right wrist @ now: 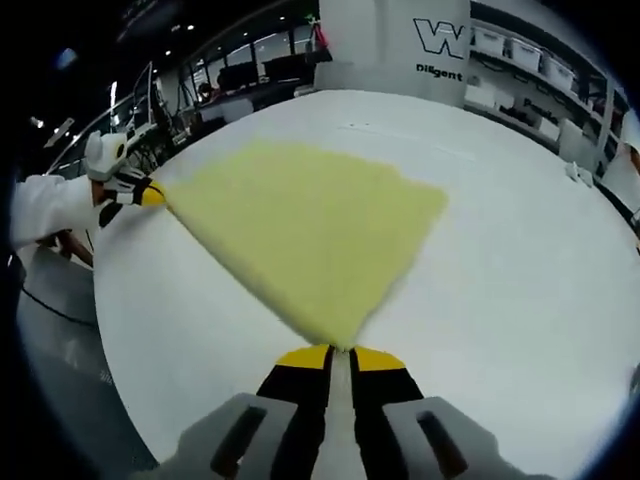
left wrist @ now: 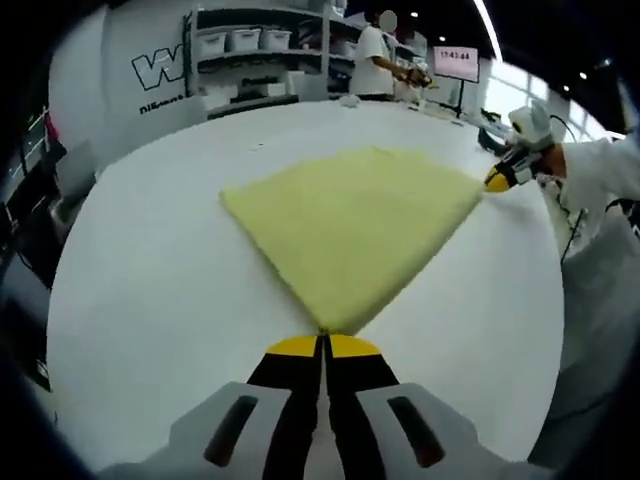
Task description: Fold the garment on the visible template until the final outline fits inside the template.
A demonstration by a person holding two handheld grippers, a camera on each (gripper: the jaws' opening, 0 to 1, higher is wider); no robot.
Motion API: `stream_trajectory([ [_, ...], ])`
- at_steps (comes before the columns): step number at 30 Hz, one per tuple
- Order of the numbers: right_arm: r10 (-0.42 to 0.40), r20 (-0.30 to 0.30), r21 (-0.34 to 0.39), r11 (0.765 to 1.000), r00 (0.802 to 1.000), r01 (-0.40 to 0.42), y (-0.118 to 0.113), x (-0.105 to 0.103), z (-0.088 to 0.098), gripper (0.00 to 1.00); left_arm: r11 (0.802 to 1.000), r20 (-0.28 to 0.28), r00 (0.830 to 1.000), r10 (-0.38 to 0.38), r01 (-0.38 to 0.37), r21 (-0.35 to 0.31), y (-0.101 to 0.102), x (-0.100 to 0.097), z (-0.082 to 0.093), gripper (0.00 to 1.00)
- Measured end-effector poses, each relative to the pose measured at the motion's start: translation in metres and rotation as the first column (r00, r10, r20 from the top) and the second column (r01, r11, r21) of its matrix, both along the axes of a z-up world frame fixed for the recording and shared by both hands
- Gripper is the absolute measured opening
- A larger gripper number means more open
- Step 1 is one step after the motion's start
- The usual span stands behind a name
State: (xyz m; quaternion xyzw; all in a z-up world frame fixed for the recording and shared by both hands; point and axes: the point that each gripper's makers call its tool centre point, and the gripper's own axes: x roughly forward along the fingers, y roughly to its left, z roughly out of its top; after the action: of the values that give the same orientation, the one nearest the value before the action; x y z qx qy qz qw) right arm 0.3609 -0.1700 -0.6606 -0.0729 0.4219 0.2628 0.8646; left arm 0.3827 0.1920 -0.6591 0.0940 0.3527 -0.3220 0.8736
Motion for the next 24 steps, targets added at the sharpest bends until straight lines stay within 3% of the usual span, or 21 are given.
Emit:
stream_trajectory([
  [3,-0.003,0.0,-0.016,1.0,1.0,0.003,-0.007,-0.003,0.0,0.14,0.998,-0.013,0.999,0.041,-0.041,-0.041,0.002,-0.003,0.007,0.05],
  [8,-0.022,0.002,0.052,0.998,1.0,0.022,0.0,0.001,0.009,0.18,0.986,-0.013,0.998,0.068,-0.069,-0.149,-0.009,0.0,0.026,0.13],
  [10,-0.019,-0.006,0.07,0.997,1.0,0.02,0.006,0.002,0.011,0.2,0.982,-0.042,0.997,0.064,-0.07,-0.175,-0.015,-0.002,0.025,0.15],
  [15,0.009,-0.016,0.063,0.998,1.0,-0.008,0.014,0.005,0.007,0.18,0.981,-0.076,0.995,0.07,-0.082,-0.174,-0.02,-0.001,0.018,0.15],
  [19,0.038,-0.023,0.034,0.999,0.999,-0.037,0.016,0.004,0.001,0.11,0.988,-0.096,0.993,0.069,-0.081,-0.132,-0.019,-0.004,0.01,0.03],
  [22,0.058,-0.012,-0.003,0.998,0.998,-0.058,0.014,0.005,0.001,0.02,0.99,-0.092,0.994,0.066,-0.077,-0.119,-0.017,-0.004,0.009,0.0],
  [24,0.064,-0.01,-0.013,0.998,0.998,-0.064,0.014,0.006,0.002,0.01,0.99,-0.103,0.992,0.074,-0.085,-0.111,-0.016,-0.005,0.008,0.0],
])
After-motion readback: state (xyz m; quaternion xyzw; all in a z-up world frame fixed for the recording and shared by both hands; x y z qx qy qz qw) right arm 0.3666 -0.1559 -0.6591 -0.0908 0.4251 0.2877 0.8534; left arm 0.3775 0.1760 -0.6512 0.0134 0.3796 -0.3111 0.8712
